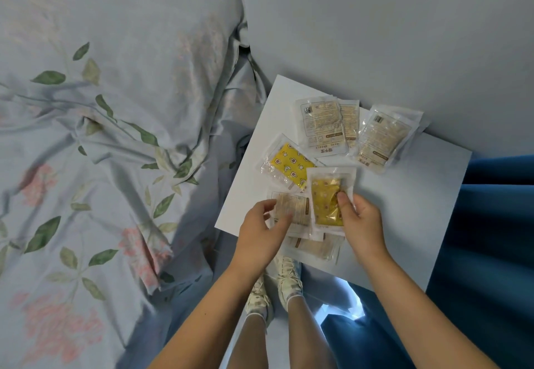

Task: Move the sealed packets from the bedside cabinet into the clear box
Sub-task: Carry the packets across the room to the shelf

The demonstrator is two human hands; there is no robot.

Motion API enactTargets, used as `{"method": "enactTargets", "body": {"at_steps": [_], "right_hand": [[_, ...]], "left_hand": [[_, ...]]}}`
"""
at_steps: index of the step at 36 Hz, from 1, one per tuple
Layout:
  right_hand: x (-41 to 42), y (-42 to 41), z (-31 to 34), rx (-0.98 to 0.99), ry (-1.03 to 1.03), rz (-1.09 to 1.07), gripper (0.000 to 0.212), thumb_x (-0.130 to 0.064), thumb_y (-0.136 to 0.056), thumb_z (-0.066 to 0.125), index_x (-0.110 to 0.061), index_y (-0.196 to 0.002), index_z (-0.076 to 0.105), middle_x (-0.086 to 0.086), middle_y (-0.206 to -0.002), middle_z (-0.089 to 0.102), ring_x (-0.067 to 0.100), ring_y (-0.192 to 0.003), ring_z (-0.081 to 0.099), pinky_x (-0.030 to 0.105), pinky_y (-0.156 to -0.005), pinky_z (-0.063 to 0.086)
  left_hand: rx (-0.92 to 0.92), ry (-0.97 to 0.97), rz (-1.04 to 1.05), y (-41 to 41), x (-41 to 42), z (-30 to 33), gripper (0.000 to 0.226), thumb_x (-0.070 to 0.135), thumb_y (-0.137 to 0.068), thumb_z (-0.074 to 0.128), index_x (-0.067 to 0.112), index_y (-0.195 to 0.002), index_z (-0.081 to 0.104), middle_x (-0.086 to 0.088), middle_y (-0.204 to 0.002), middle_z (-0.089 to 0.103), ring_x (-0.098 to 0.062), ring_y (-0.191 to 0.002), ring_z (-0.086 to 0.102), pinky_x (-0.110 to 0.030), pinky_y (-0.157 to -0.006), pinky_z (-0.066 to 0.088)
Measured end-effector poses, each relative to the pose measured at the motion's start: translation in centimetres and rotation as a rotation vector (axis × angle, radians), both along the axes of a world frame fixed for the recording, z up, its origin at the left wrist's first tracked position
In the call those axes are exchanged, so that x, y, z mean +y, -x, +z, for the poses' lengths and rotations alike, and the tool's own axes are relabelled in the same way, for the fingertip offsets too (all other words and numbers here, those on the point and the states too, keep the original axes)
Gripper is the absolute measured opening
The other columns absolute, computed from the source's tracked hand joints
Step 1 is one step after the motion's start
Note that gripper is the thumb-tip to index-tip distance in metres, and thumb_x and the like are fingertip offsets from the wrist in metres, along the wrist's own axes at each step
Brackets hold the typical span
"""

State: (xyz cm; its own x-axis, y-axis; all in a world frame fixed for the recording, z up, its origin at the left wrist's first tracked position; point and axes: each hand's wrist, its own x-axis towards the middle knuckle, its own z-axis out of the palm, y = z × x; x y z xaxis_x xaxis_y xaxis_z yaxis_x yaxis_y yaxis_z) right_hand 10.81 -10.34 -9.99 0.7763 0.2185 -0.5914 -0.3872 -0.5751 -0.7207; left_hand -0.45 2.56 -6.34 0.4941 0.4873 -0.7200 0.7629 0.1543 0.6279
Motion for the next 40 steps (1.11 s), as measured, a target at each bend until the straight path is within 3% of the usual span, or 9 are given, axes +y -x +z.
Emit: {"method": "enactTargets", "body": {"at_steps": [6,10,14,18,23,26,32,37,40], "right_hand": [[1.6,1.7,2.1,0.263,-0.168,0.116,0.020,-0.021,-0.096,0.053,-0.020,-0.083,0.069,0.008,-0.082,0.073,0.024,-0.078,0.068,0.043,-0.080,0.056],[1.8,1.8,1.4,-0.129,0.022,0.370,0.007,-0.028,-0.087,0.065,-0.032,-0.092,0.063,-0.006,-0.092,0.065,0.020,-0.086,0.061,0.035,-0.074,0.053],[1.8,1.5,-0.6,-0.307,0.340,0.638,0.053,-0.032,-0.078,0.074,-0.020,-0.125,0.053,-0.001,-0.128,0.053,0.022,-0.122,0.042,0.028,-0.094,0.035],[2.0,2.5,-1.8,-0.405,0.562,0.826,0.069,-0.042,-0.070,0.078,-0.018,-0.127,0.046,0.001,-0.133,0.049,0.023,-0.125,0.038,0.035,-0.099,0.032],[2.5,2.7,-1.7,-0.417,0.623,0.842,0.057,-0.042,-0.076,0.073,-0.020,-0.123,0.050,-0.001,-0.124,0.054,0.022,-0.118,0.043,0.034,-0.086,0.024],[2.6,2.9,-1.5,-0.353,0.409,0.765,0.031,-0.034,-0.087,0.065,-0.013,-0.109,0.061,0.003,-0.104,0.058,0.022,-0.100,0.054,0.031,-0.080,0.038],[4.7,4.0,2.7,0.258,-0.207,0.166,0.012,-0.026,-0.098,0.048,-0.021,-0.098,0.059,-0.005,-0.093,0.068,0.004,-0.083,0.065,0.011,-0.068,0.050],[6.4,3.6,3.2,0.269,-0.040,0.628,0.023,-0.042,-0.077,0.072,-0.020,-0.080,0.068,-0.002,-0.075,0.070,0.004,-0.069,0.064,0.025,-0.065,0.049],[7.5,1.7,2.9,0.150,-0.041,0.435,0.017,-0.033,-0.074,0.078,-0.029,-0.080,0.062,-0.013,-0.082,0.065,0.006,-0.078,0.062,0.019,-0.067,0.046]], "left_hand": [[-0.113,0.237,0.221,-0.7,-0.3,0.4,0.038,0.033,-0.081,0.071,0.011,-0.111,0.064,0.001,-0.110,0.069,-0.016,-0.104,0.064,-0.026,-0.088,0.050],[-0.107,0.223,0.342,0.2,0.3,-0.4,0.012,0.015,-0.086,0.069,0.013,-0.097,0.067,-0.007,-0.095,0.074,-0.021,-0.089,0.070,-0.040,-0.087,0.056],[-0.068,0.151,0.405,1.7,1.6,-1.2,0.035,0.023,-0.085,0.071,0.018,-0.114,0.053,-0.003,-0.107,0.069,-0.015,-0.093,0.068,-0.034,-0.082,0.057],[-0.174,0.135,0.427,3.5,2.1,-1.2,0.061,0.012,-0.088,0.066,0.038,-0.128,0.028,0.001,-0.100,0.070,-0.015,-0.086,0.070,-0.023,-0.068,0.057],[-0.104,0.080,0.345,4.5,2.0,-1.5,0.022,0.012,-0.095,0.054,0.030,-0.092,0.065,-0.002,-0.103,0.068,-0.015,-0.089,0.063,-0.021,-0.074,0.049],[-0.057,0.118,0.399,4.7,1.6,-1.6,0.024,0.014,-0.096,0.052,0.030,-0.089,0.068,-0.003,-0.110,0.067,-0.016,-0.095,0.062,-0.027,-0.085,0.049],[-0.101,0.288,0.439,4.0,1.4,-0.4,0.033,0.044,-0.089,0.058,0.017,-0.103,0.072,-0.004,-0.105,0.073,-0.021,-0.102,0.068,-0.041,-0.096,0.050],[-0.177,0.297,0.489,3.1,1.5,0.6,0.029,0.044,-0.084,0.061,0.019,-0.093,0.073,0.000,-0.084,0.076,-0.014,-0.079,0.072,-0.024,-0.065,0.055],[-0.150,0.244,0.622,3.4,1.9,0.3,0.018,0.031,-0.086,0.065,0.015,-0.087,0.073,-0.003,-0.081,0.076,-0.019,-0.079,0.073,-0.031,-0.072,0.057]]}}
